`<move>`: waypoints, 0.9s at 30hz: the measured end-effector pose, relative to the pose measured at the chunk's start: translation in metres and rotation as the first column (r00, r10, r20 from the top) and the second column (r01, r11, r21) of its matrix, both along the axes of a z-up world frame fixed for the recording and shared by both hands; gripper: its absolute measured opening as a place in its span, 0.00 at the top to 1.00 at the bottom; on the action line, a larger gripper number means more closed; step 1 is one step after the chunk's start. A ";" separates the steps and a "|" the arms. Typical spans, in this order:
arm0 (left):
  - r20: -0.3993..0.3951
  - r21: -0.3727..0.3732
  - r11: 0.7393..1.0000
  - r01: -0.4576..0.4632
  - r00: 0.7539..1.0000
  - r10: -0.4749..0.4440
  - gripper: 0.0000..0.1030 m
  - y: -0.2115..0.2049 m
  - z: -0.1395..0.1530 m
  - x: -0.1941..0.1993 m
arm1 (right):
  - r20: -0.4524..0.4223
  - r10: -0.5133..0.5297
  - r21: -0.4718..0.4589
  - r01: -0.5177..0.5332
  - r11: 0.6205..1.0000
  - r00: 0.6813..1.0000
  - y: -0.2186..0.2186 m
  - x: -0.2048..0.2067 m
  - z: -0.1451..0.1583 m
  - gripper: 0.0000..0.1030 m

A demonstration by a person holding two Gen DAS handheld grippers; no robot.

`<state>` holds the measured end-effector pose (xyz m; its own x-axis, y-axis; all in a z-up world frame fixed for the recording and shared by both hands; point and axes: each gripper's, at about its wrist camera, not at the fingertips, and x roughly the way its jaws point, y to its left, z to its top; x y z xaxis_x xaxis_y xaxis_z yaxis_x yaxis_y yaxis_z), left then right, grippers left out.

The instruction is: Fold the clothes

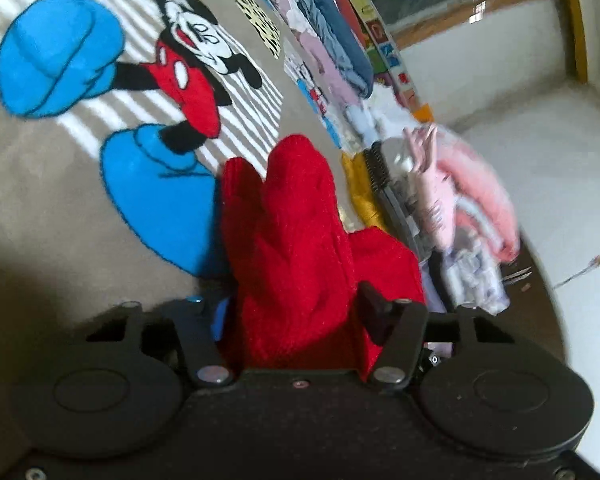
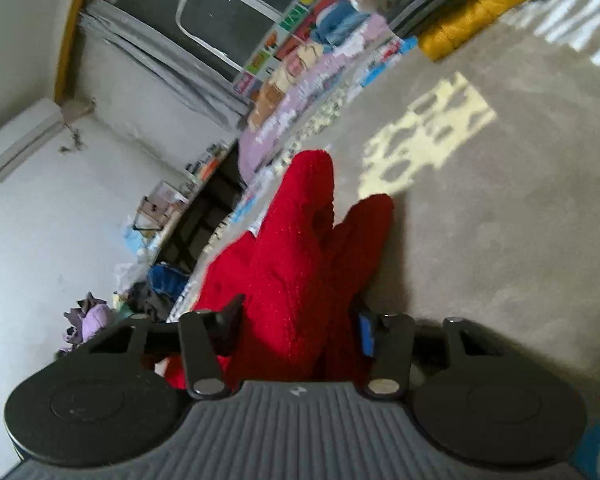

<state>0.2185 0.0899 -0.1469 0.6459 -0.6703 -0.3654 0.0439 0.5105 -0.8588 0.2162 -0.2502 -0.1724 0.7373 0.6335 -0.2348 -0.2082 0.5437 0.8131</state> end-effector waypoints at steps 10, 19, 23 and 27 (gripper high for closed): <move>0.098 -0.143 0.984 -0.102 0.988 0.117 0.49 0.071 0.017 -0.024 | 0.059 0.051 0.149 -0.060 0.987 0.997 0.037 0.012 0.018 0.52; 0.224 -0.243 0.894 -0.377 0.875 0.430 0.50 0.183 0.037 -0.044 | 0.144 0.289 0.106 -0.305 0.946 0.946 0.153 0.102 0.058 0.52; 0.257 -0.269 0.834 -0.482 0.799 0.544 0.50 0.208 0.040 -0.044 | 0.183 0.392 0.068 -0.410 0.910 0.902 0.207 0.151 0.074 0.52; 0.305 -0.256 0.784 -0.566 0.722 0.621 0.50 0.223 0.047 -0.025 | 0.186 0.447 0.049 -0.463 0.885 0.875 0.249 0.192 0.080 0.52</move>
